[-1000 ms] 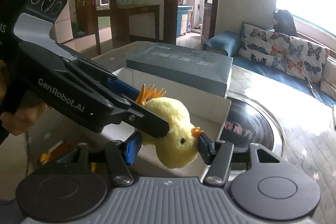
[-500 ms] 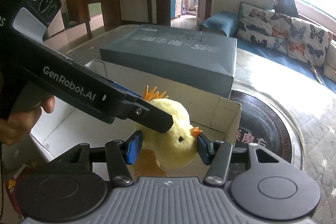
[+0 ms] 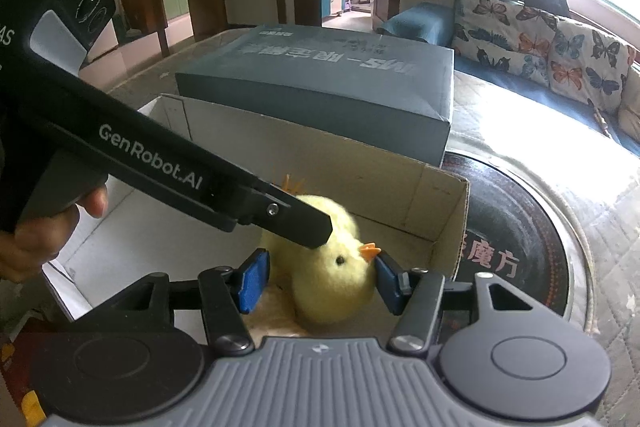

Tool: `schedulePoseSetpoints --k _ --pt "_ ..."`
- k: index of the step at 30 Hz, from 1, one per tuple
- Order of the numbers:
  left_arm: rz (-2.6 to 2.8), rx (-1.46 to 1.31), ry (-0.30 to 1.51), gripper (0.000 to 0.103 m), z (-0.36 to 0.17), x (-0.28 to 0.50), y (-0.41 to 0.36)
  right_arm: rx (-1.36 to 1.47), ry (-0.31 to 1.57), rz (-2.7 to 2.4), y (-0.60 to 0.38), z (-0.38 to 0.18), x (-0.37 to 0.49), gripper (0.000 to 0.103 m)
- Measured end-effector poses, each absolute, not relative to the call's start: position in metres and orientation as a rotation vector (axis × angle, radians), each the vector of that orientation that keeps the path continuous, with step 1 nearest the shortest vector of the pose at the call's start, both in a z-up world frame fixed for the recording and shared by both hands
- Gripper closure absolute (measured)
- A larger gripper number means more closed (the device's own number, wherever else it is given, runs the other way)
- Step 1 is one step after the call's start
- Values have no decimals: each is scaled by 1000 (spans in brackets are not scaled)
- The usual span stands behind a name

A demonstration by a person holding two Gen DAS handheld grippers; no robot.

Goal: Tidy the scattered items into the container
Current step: 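Lower the plush chick into the white box and open the left gripper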

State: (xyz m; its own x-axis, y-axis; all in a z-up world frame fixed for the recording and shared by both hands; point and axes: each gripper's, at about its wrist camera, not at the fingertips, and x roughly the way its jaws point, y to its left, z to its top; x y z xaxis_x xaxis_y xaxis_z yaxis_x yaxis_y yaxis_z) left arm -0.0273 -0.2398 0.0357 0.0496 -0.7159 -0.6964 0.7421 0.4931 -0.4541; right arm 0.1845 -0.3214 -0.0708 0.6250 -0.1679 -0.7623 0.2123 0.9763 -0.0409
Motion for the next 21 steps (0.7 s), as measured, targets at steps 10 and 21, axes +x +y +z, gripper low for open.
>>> schedulePoseSetpoints --k 10,21 --pt "-1092 35 1006 42 44 -33 -228 18 821 -237 -314 -57 171 31" --pt "-1097 44 877 37 81 -71 -186 -10 736 -165 -274 -24 119 26"
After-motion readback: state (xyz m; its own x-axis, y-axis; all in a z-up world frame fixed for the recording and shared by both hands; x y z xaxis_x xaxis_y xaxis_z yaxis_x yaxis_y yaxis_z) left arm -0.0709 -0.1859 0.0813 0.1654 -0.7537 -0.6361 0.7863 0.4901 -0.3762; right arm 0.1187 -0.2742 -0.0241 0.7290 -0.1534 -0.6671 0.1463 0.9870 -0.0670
